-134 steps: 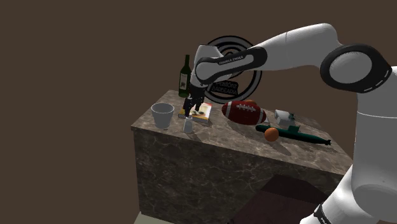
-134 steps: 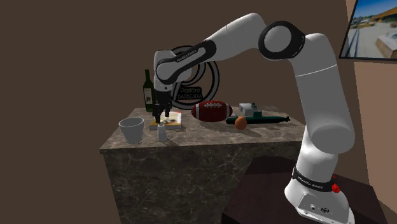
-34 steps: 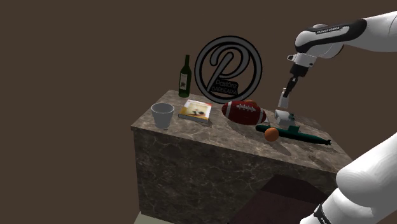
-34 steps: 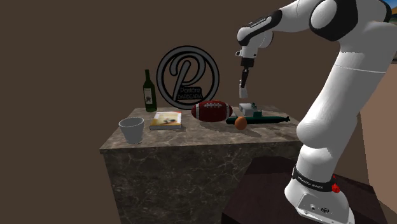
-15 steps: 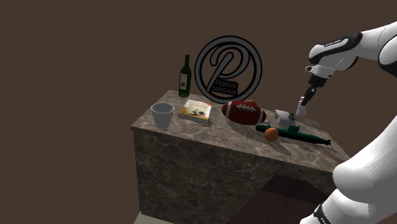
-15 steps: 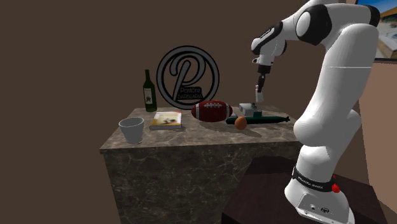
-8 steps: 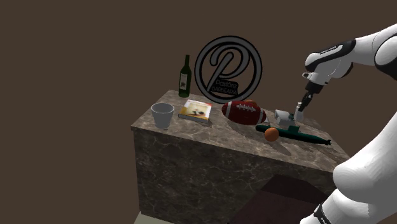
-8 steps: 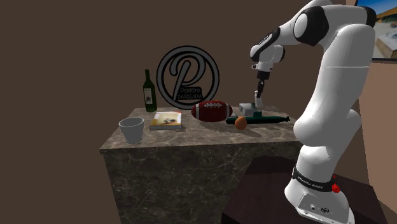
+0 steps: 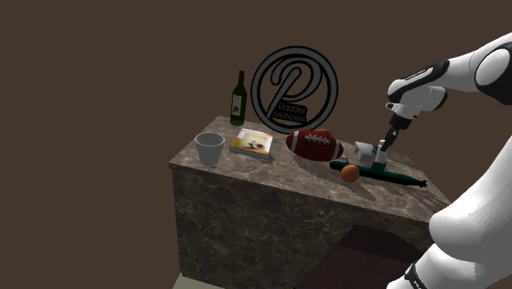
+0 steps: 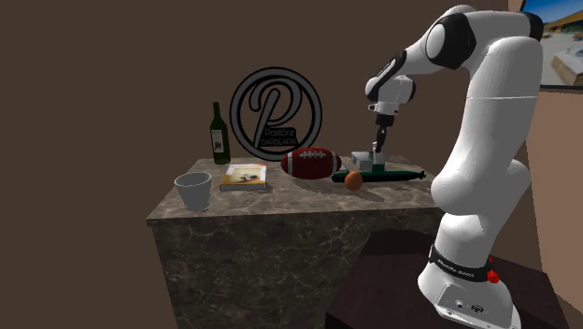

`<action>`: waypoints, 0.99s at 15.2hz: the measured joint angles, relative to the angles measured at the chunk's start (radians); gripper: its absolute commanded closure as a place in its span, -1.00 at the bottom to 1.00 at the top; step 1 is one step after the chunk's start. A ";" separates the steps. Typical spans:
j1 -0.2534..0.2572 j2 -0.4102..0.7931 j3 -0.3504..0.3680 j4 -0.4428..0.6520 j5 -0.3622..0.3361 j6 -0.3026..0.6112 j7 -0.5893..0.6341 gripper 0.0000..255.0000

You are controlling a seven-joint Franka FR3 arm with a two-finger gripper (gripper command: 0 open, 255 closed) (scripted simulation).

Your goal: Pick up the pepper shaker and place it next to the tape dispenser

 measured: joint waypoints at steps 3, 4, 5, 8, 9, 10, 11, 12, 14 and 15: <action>-0.001 0.018 0.001 -0.021 0.012 0.036 -0.011 1.00; -0.003 0.025 0.001 -0.025 0.017 0.047 -0.016 1.00; -0.004 0.032 0.002 -0.032 0.022 0.059 -0.021 1.00; -0.005 0.053 0.005 -0.046 0.036 0.091 -0.031 1.00; -0.006 0.055 0.004 -0.048 0.038 0.095 -0.034 1.00; -0.005 0.056 0.005 -0.050 0.038 0.098 -0.034 1.00; -0.005 0.056 0.005 -0.051 0.038 0.099 -0.034 1.00; -0.005 0.056 0.005 -0.052 0.039 0.100 -0.034 1.00; -0.005 0.056 0.005 -0.052 0.039 0.100 -0.034 1.00; -0.005 0.056 0.005 -0.052 0.039 0.100 -0.034 -1.00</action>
